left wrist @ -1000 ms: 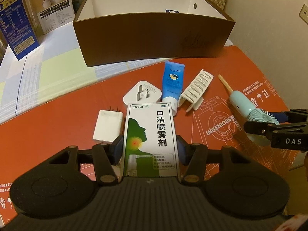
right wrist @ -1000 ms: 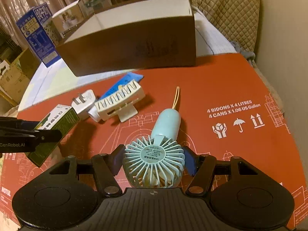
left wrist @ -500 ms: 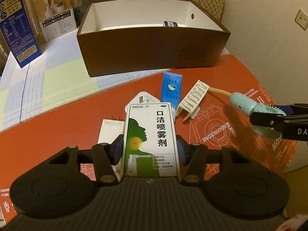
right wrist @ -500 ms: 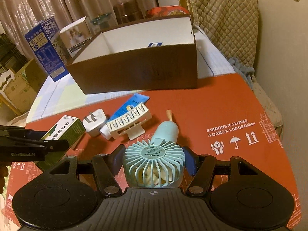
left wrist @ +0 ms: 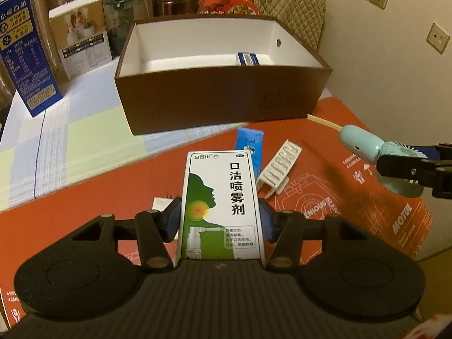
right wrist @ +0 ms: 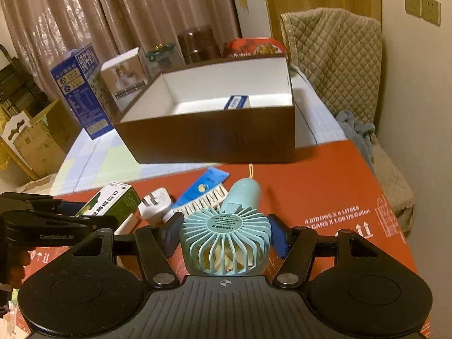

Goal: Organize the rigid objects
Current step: 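Lift the spray box with the left tool while the right tool lifts the fan, then carry the spray box and fan over the open box with both tools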

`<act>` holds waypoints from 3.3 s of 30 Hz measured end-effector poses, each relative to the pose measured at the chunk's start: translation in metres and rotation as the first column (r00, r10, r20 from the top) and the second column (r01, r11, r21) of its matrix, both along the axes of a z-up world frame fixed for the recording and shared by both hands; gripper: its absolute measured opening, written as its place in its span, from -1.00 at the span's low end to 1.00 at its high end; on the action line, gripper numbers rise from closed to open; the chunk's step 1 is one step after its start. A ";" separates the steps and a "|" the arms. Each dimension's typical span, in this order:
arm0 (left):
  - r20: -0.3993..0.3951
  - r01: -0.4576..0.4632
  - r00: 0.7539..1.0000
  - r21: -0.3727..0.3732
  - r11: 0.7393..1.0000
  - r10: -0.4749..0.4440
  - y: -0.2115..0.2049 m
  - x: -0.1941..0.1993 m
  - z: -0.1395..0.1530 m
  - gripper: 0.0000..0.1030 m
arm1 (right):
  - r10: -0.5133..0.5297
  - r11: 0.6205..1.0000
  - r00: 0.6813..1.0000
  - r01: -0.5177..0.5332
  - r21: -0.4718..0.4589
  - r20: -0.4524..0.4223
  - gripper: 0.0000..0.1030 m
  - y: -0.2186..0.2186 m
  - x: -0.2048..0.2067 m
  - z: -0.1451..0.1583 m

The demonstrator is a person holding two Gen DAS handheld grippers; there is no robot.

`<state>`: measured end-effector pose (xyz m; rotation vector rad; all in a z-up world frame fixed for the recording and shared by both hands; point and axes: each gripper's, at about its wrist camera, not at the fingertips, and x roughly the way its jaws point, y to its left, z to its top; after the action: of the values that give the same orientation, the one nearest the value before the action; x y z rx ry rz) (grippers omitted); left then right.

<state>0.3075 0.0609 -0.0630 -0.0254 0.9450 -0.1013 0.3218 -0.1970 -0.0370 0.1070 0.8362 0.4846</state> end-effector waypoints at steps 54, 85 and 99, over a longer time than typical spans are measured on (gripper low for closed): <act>0.158 -0.010 0.987 0.015 1.000 0.008 0.007 0.089 0.062 0.00 | 0.177 0.984 0.965 -0.172 -0.042 0.195 0.16 0.025 0.084 0.073; 0.035 -0.075 0.997 0.067 0.995 0.073 0.036 0.227 0.020 0.00 | 0.017 0.996 0.994 -0.008 -0.092 0.104 0.16 0.054 0.247 0.008; -0.019 -0.082 0.996 0.080 0.993 0.083 0.042 0.262 -0.008 0.00 | -0.058 0.993 0.997 0.063 -0.101 0.050 0.16 0.064 0.291 -0.040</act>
<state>0.5696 0.1026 -0.0714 0.0076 0.9680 0.0131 0.6123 -0.1332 -0.0774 0.0264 0.8079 0.3853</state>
